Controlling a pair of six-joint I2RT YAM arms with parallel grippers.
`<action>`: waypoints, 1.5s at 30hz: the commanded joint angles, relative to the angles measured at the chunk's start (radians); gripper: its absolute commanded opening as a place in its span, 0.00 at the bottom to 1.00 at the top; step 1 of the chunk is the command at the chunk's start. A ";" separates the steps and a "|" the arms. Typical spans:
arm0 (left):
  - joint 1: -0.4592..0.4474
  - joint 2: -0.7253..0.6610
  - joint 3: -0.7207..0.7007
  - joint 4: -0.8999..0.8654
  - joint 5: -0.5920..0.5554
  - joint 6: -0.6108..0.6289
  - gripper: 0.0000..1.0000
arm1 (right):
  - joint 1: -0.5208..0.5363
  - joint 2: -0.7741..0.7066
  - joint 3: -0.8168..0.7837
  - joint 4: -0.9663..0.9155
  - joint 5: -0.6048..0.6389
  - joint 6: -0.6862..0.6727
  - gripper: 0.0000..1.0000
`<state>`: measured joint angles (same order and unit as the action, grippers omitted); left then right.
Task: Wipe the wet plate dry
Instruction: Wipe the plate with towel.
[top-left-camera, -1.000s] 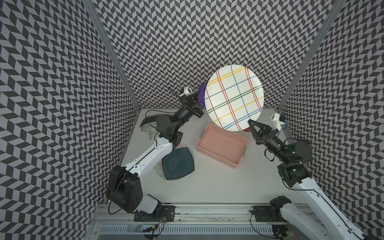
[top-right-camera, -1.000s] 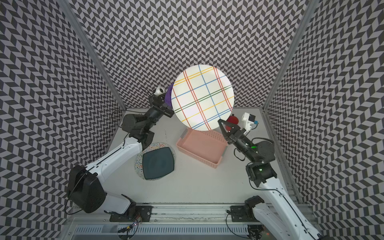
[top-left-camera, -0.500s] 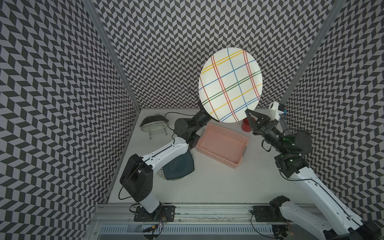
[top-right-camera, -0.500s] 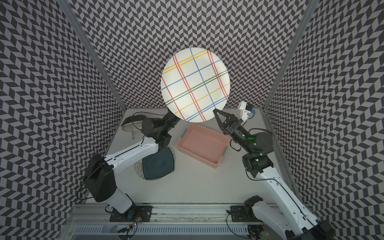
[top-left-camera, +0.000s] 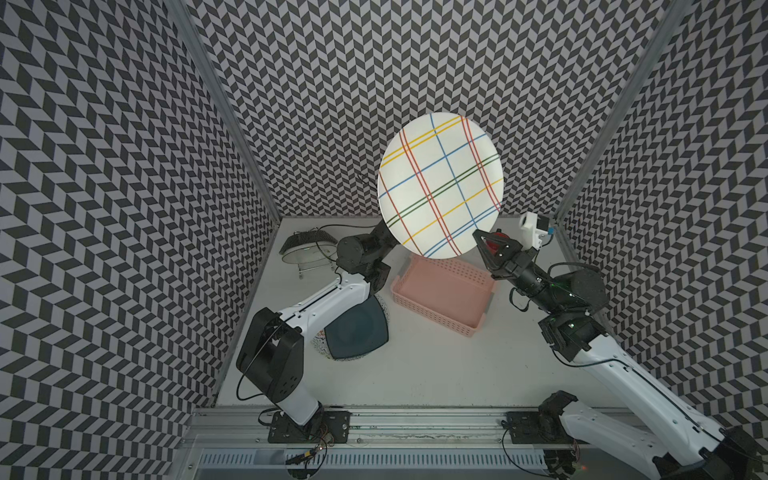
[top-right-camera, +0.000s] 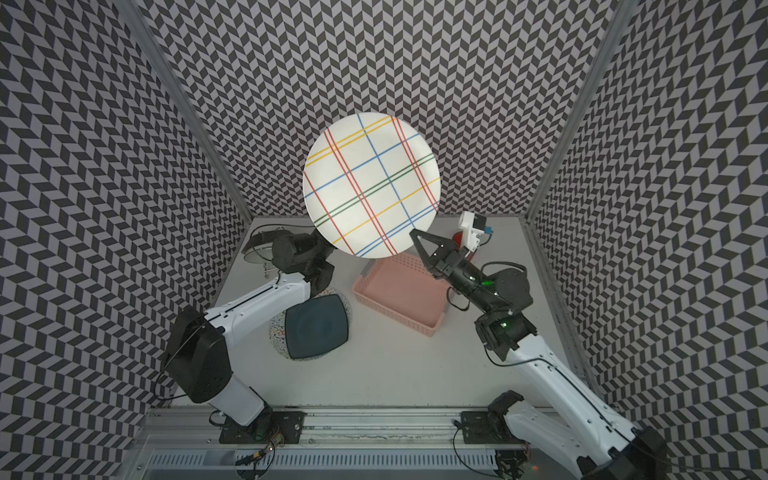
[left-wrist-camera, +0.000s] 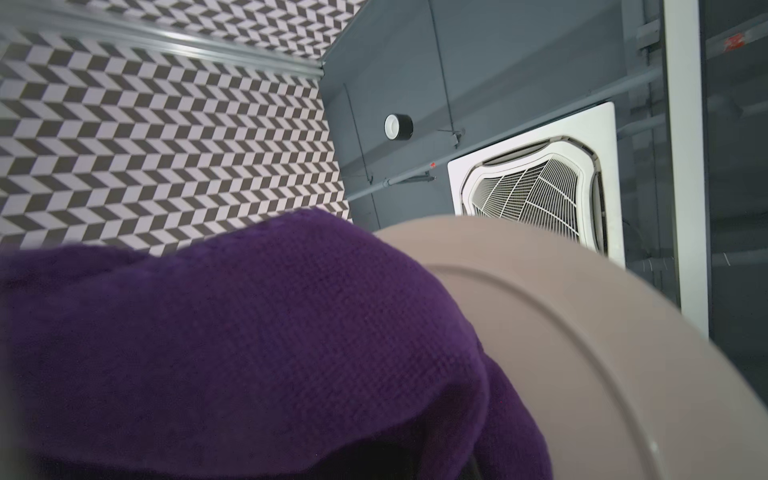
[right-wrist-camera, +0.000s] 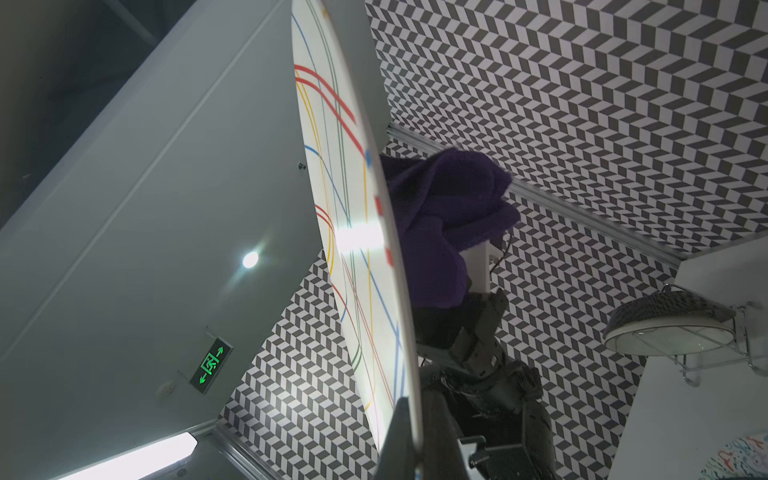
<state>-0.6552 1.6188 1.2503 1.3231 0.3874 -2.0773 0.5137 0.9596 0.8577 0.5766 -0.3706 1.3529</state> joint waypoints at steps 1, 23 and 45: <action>-0.030 -0.075 -0.128 0.124 0.032 -0.170 0.00 | -0.049 0.030 0.062 0.018 0.111 -0.005 0.00; -0.029 -0.282 0.383 -1.908 -0.348 1.497 0.00 | 0.014 0.076 0.237 -0.468 0.135 -0.343 0.00; 0.207 -0.227 0.511 -1.868 -0.047 1.512 0.00 | 0.145 0.011 0.218 -0.450 0.290 -0.379 0.00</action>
<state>-0.5995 1.4731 1.7706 -0.5991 0.2787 -0.4923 0.6533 1.0206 1.0451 -0.0170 -0.0437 0.9871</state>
